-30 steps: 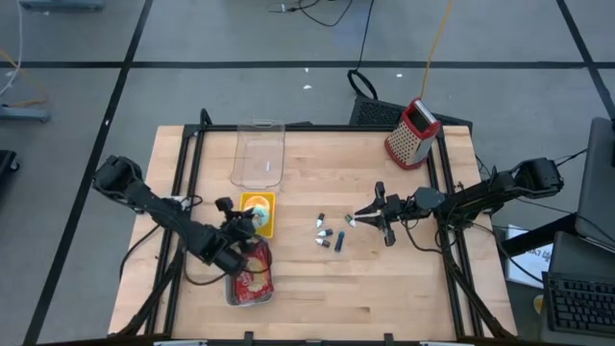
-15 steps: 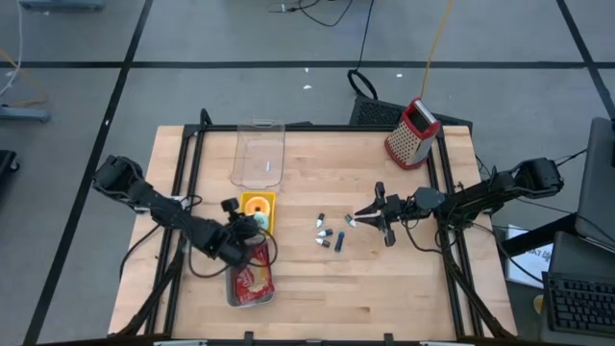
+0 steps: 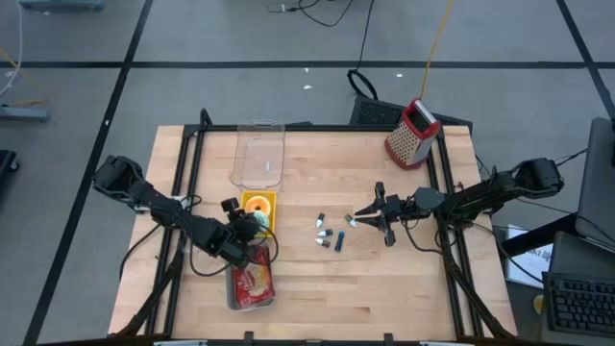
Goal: Pick & Place Food Item
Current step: Put the light blue donut into the yellow bin, then adjust the white bin, then put the purple food coloring bottle into the transparent bin
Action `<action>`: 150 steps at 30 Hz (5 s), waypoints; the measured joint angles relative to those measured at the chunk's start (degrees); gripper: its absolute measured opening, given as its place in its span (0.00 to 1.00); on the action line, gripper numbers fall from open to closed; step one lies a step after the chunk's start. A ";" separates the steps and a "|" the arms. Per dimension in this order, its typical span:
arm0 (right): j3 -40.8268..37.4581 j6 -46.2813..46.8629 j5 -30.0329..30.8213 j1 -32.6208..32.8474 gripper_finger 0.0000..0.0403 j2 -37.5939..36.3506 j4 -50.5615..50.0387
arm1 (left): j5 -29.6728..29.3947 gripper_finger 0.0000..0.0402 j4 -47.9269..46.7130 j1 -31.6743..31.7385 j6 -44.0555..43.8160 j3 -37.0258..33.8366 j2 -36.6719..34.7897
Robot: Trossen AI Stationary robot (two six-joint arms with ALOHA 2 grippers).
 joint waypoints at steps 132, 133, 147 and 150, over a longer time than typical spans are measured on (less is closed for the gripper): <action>16.15 39.04 19.11 10.95 0.45 -3.17 -83.96 | 3.39 0.68 37.77 9.69 28.85 -25.11 -57.33; 15.56 39.39 18.82 10.95 0.45 -3.18 -83.37 | 3.40 0.68 38.02 9.75 28.94 -25.11 -57.33; 9.68 37.33 14.57 11.72 0.31 -3.28 -75.58 | 3.41 0.68 45.36 9.75 28.67 -25.11 -57.33; 8.86 36.49 15.39 11.72 0.24 -3.30 -75.53 | 3.41 0.68 46.09 9.75 28.67 -25.11 -57.33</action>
